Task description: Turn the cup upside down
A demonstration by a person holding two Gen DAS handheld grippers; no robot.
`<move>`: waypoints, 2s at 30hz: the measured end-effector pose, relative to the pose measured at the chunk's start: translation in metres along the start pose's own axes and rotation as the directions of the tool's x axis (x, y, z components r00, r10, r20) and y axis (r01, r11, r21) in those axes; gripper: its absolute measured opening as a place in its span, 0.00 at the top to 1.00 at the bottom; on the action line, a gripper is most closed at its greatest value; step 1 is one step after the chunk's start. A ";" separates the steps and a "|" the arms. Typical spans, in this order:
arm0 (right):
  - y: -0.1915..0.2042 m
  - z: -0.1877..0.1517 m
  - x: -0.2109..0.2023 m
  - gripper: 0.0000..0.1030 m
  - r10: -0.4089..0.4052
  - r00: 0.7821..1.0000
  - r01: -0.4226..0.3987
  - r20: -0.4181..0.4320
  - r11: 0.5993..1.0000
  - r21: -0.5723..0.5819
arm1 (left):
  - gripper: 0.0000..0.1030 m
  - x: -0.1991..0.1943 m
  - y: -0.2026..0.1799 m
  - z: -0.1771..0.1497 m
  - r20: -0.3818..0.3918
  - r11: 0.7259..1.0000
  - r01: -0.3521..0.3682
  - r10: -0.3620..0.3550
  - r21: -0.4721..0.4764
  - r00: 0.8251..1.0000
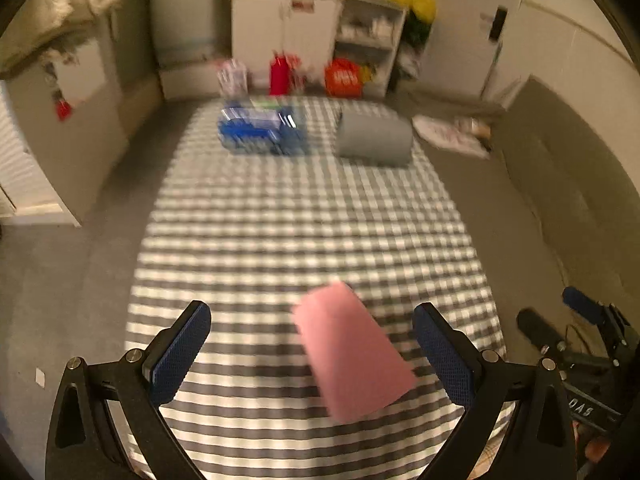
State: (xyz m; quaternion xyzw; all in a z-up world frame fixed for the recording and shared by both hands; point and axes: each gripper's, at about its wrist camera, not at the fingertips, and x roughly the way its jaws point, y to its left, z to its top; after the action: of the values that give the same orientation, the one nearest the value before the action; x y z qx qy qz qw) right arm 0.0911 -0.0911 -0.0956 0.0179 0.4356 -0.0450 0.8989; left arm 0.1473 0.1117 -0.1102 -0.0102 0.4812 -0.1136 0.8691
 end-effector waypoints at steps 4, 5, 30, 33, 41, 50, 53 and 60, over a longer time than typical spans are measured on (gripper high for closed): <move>-0.012 -0.003 0.016 0.09 0.002 0.999 -0.001 -0.035 1.000 0.023 | 0.01 0.036 -0.003 0.001 -0.136 0.998 0.036 -0.041 -0.044 0.990; -0.013 -0.005 0.020 0.09 0.000 0.999 0.001 -0.042 1.000 0.021 | 0.01 0.043 -0.003 0.001 -0.163 0.998 0.039 -0.045 -0.045 0.986; -0.022 -0.010 0.034 0.09 -0.041 0.999 0.042 -0.015 0.997 0.066 | 0.41 0.033 -0.033 0.036 0.045 0.997 0.026 -0.029 0.073 0.999; -0.022 -0.010 0.035 0.09 -0.041 0.999 0.042 -0.018 0.997 0.068 | 0.41 0.034 -0.037 0.031 0.096 0.993 -0.018 0.007 0.118 0.995; -0.024 -0.011 0.038 0.09 -0.040 0.999 0.042 -0.025 0.996 0.079 | 0.43 0.051 -0.051 0.019 0.074 0.985 -0.008 -0.005 0.173 0.997; -0.028 -0.010 0.034 0.09 -0.043 0.999 0.045 -0.018 0.995 0.092 | 0.43 0.048 -0.053 0.008 0.090 0.979 -0.018 0.000 0.204 0.996; -0.031 -0.010 0.031 0.09 -0.044 0.999 0.045 -0.015 0.994 0.097 | 0.41 0.048 -0.053 0.006 0.083 0.978 -0.015 -0.002 0.206 0.997; -0.033 -0.008 0.012 0.09 -0.029 0.999 0.027 0.016 0.994 0.107 | 0.21 0.034 -0.060 0.000 0.113 0.971 -0.025 -0.003 0.238 0.994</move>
State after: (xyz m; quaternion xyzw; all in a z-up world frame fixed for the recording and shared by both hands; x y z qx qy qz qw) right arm 0.0886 -0.1239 -0.1097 0.0592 0.4246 -0.0811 0.8998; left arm 0.1534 0.0465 -0.1305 0.0909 0.4143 -0.1652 0.8904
